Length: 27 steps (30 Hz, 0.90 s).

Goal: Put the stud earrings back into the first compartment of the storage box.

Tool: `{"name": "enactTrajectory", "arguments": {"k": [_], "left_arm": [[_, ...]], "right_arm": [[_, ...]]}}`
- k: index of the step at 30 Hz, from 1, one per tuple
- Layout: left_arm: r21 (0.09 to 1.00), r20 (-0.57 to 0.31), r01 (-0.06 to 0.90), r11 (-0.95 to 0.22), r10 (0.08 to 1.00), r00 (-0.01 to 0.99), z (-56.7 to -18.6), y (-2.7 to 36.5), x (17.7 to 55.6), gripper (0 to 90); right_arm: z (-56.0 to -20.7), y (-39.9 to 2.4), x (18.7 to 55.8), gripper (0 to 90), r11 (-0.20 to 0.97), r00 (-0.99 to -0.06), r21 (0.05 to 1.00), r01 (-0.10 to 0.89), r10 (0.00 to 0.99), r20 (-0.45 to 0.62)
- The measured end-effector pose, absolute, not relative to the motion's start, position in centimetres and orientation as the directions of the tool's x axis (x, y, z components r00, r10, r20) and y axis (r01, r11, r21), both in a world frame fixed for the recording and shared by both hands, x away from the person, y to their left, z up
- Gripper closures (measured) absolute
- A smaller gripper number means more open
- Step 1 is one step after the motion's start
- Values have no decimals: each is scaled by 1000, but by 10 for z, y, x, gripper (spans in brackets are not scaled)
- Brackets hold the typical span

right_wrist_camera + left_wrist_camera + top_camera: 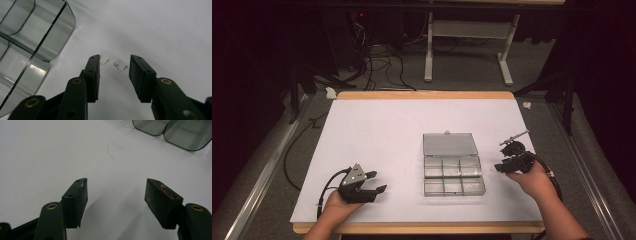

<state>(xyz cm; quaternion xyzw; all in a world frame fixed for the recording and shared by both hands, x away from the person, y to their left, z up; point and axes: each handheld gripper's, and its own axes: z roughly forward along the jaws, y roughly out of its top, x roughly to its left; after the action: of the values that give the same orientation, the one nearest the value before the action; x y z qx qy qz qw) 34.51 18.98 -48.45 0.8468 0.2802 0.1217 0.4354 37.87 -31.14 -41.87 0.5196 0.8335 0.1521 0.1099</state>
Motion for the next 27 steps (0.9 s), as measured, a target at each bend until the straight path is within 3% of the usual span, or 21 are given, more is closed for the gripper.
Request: {"name": "enactTrajectory", "arguments": {"k": [13,27], "left_arm": [[807,-25,360,-469,581,814,-485,189,344,332],[805,-21,356,-475,577,816,-485,188,344,331]], "right_arm": [[-432,-303,401,781,445,-451,269,854,892,-42],[-440,-307,408,813,440,-449,240,865,894,-21]]}}
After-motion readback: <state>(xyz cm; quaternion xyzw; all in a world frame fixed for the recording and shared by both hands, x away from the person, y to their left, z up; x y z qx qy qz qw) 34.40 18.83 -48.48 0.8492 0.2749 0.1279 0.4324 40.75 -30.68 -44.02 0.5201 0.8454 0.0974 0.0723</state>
